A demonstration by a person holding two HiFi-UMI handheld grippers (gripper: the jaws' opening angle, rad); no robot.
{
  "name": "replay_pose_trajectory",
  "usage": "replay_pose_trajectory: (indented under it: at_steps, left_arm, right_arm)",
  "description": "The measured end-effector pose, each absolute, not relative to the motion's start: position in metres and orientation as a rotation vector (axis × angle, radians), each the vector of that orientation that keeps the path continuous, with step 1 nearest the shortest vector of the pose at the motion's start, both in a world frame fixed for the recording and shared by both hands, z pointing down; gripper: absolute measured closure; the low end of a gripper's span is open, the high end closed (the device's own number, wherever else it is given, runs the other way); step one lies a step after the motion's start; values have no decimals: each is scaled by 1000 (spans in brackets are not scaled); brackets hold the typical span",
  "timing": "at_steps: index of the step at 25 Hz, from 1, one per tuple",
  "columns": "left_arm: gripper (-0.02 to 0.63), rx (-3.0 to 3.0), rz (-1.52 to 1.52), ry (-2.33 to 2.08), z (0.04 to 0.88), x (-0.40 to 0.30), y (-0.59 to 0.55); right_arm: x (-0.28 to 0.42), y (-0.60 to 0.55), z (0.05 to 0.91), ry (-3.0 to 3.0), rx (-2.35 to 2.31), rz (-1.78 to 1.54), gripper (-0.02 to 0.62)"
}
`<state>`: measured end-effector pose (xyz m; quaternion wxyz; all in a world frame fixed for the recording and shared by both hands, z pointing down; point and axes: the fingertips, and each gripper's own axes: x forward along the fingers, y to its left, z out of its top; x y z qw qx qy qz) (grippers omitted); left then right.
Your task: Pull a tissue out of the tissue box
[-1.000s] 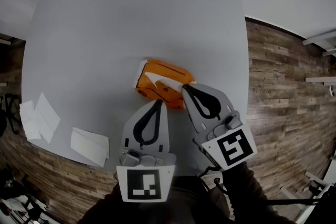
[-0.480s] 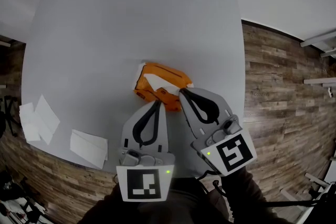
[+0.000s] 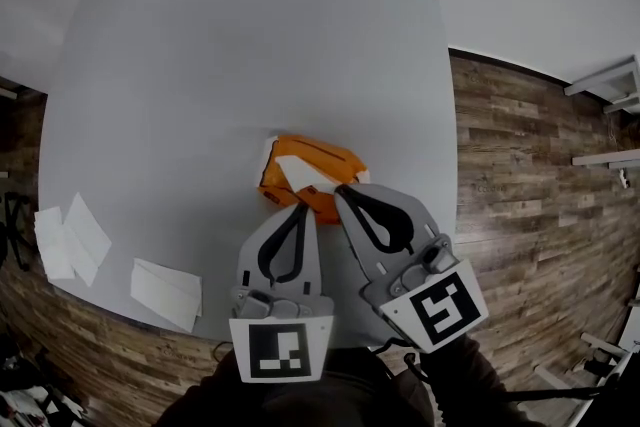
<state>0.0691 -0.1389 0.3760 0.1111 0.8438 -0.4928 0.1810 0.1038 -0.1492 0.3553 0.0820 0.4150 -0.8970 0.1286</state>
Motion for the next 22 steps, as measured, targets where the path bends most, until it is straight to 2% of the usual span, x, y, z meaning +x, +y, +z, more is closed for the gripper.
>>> replay_pose_trajectory:
  at_steps: [22]
  left_arm:
    - [606,2436,605,-1399,423,107,-138]
  right_arm:
    - [116,-138,338,-2705,1222,383,594]
